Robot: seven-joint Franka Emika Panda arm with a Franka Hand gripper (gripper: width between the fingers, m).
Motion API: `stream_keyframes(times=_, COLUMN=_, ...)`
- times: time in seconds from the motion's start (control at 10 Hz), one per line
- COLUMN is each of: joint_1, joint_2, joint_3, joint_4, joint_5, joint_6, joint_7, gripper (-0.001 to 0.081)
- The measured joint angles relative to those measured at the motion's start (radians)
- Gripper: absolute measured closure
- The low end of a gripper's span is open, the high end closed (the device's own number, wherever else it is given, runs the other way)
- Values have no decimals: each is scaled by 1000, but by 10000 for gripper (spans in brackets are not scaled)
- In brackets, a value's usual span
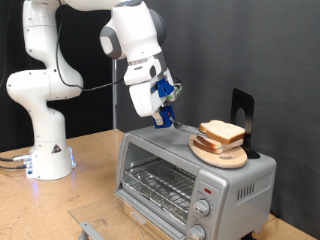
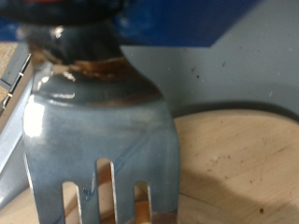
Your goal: Make a piece of toast with the oven
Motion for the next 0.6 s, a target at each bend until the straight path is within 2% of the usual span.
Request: stream_keyframes(times=0.6, joint_1=2, joint_2=92, joint_3=48, joint_4=82, joint_5=-76, joint_6=-1, joint_7=124, gripper=367)
